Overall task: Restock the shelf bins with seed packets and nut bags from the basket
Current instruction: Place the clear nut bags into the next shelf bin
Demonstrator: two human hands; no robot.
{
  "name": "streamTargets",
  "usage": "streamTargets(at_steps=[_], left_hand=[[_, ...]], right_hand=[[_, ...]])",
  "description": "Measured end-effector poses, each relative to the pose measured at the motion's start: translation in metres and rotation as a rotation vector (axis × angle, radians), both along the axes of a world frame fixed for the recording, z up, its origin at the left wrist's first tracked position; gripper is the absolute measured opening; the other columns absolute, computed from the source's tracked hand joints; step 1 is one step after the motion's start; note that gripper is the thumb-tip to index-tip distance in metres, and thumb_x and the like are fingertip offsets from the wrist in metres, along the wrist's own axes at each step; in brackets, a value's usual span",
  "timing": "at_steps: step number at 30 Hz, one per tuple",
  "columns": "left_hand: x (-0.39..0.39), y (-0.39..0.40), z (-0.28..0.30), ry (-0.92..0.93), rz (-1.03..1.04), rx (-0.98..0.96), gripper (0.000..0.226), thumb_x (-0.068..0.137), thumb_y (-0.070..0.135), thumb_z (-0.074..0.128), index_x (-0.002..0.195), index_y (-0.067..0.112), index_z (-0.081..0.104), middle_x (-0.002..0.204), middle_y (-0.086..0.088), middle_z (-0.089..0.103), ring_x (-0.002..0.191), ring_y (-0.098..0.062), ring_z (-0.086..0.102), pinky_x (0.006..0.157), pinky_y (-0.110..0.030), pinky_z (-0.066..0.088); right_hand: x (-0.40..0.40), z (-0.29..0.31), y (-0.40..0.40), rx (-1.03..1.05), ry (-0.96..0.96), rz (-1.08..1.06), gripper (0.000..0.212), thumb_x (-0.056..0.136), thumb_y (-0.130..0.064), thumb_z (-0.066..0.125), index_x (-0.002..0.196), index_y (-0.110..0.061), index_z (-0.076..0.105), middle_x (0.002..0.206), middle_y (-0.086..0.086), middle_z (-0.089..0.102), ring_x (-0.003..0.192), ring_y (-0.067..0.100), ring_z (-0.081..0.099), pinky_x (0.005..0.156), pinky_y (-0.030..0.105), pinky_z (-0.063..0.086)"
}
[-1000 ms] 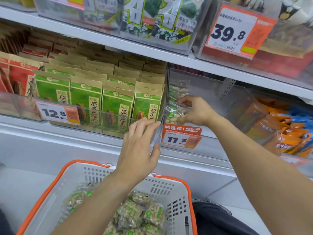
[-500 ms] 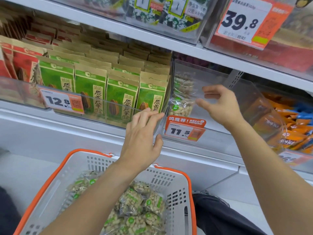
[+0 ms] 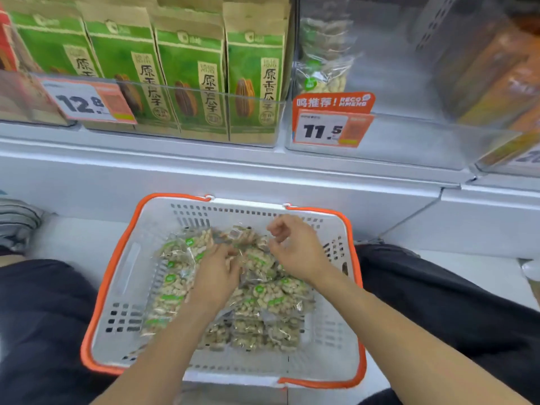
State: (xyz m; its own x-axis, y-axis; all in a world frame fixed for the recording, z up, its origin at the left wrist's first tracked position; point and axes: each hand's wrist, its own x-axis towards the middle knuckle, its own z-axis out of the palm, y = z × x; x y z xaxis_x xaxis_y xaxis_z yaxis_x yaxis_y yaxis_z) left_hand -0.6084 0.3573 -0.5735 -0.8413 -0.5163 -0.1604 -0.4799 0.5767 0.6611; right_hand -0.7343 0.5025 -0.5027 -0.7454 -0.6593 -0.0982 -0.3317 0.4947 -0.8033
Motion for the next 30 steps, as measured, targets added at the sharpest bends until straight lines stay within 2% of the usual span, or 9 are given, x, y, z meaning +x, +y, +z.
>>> streamTargets(at_steps=[3, 7, 10, 13, 16, 19, 22, 26, 30], left_hand=[[0.039, 0.004, -0.039, -0.200, 0.058, 0.022, 0.012, 0.092, 0.028, 0.063, 0.101, 0.020, 0.065, 0.101, 0.002, 0.063, 0.094, -0.019, 0.062, 0.077, -0.028, 0.049], [0.060, 0.008, -0.054, -0.288, 0.138, 0.078, 0.026, 0.084, 0.042, 0.072, 0.099, 0.023, 0.064, 0.098, 0.006, 0.063, 0.089, -0.011, 0.061, 0.082, -0.027, 0.053], [0.059, 0.008, -0.050, -0.272, 0.204, 0.082, 0.026, 0.083, 0.039, 0.074, 0.098, 0.023, 0.062, 0.091, 0.009, 0.064, 0.082, -0.007, 0.061, 0.077, -0.028, 0.055], [0.060, 0.009, -0.050, -0.322, 0.245, 0.046, 0.032, 0.083, 0.040, 0.074, 0.099, 0.024, 0.052, 0.096, 0.004, 0.060, 0.083, -0.013, 0.058, 0.073, -0.031, 0.051], [0.060, 0.010, -0.058, -0.394, 0.269, 0.054, 0.049, 0.083, 0.042, 0.073, 0.118, 0.016, 0.049, 0.106, -0.005, 0.059, 0.094, -0.021, 0.056, 0.079, -0.038, 0.052], [0.056, 0.009, -0.060, -0.419, 0.330, 0.132, 0.073, 0.082, 0.038, 0.076, 0.138, 0.008, 0.041, 0.102, -0.009, 0.064, 0.095, -0.027, 0.061, 0.076, -0.038, 0.053], [0.059, 0.013, -0.053, -0.321, 0.415, 0.240, 0.077, 0.078, 0.032, 0.082, 0.140, 0.009, 0.042, 0.088, 0.002, 0.063, 0.077, -0.014, 0.061, 0.062, -0.025, 0.047], [0.065, 0.019, -0.044, -0.173, 0.454, 0.299, 0.083, 0.073, 0.020, 0.086, 0.141, 0.008, 0.040, 0.080, -0.002, 0.063, 0.073, -0.012, 0.062, 0.063, -0.021, 0.049], [0.068, 0.017, -0.039, -0.127, 0.446, 0.339, 0.084, 0.072, 0.015, 0.087, 0.141, 0.007, 0.039, 0.078, -0.006, 0.062, 0.072, -0.014, 0.063, 0.066, -0.024, 0.051]], right_hand=[[0.011, -0.055, 0.001, 0.269, -0.136, 0.098, 0.026, 0.090, -0.015, 0.064, 0.116, -0.009, 0.060, 0.106, 0.004, 0.060, 0.092, 0.015, 0.057, 0.081, 0.027, 0.046], [0.010, -0.095, -0.012, 0.459, -0.223, 0.154, 0.050, 0.095, -0.030, 0.059, 0.142, -0.017, 0.047, 0.145, 0.010, 0.046, 0.120, 0.026, 0.056, 0.103, 0.037, 0.045], [0.012, -0.115, -0.016, 0.499, -0.263, 0.195, 0.055, 0.103, -0.042, 0.042, 0.155, -0.025, 0.030, 0.164, 0.004, 0.017, 0.148, 0.033, 0.023, 0.118, 0.044, 0.026], [0.032, -0.134, -0.003, 0.546, -0.265, 0.268, 0.051, 0.104, -0.045, 0.039, 0.153, -0.037, 0.030, 0.167, -0.005, -0.001, 0.153, 0.035, 0.001, 0.123, 0.052, 0.009], [0.043, -0.137, 0.000, 0.552, -0.199, 0.246, 0.051, 0.100, -0.048, 0.047, 0.148, -0.040, 0.036, 0.166, -0.010, -0.002, 0.152, 0.035, -0.012, 0.122, 0.057, 0.007], [0.042, -0.135, -0.005, 0.548, -0.145, 0.278, 0.042, 0.100, -0.044, 0.049, 0.140, -0.032, 0.048, 0.166, -0.009, -0.004, 0.152, 0.038, -0.010, 0.121, 0.057, 0.016], [0.045, -0.132, -0.005, 0.567, -0.171, 0.299, 0.035, 0.100, -0.036, 0.054, 0.134, -0.028, 0.051, 0.166, -0.005, -0.003, 0.151, 0.041, 0.003, 0.120, 0.052, 0.023], [0.040, -0.118, -0.010, 0.626, -0.054, 0.289, 0.026, 0.098, -0.040, 0.054, 0.117, -0.022, 0.059, 0.138, 0.007, 0.040, 0.128, 0.039, 0.036, 0.108, 0.047, 0.037], [0.042, -0.111, -0.010, 0.664, -0.032, 0.277, 0.033, 0.093, -0.046, 0.062, 0.109, -0.018, 0.058, 0.127, 0.009, 0.051, 0.124, 0.035, 0.044, 0.108, 0.046, 0.038]])
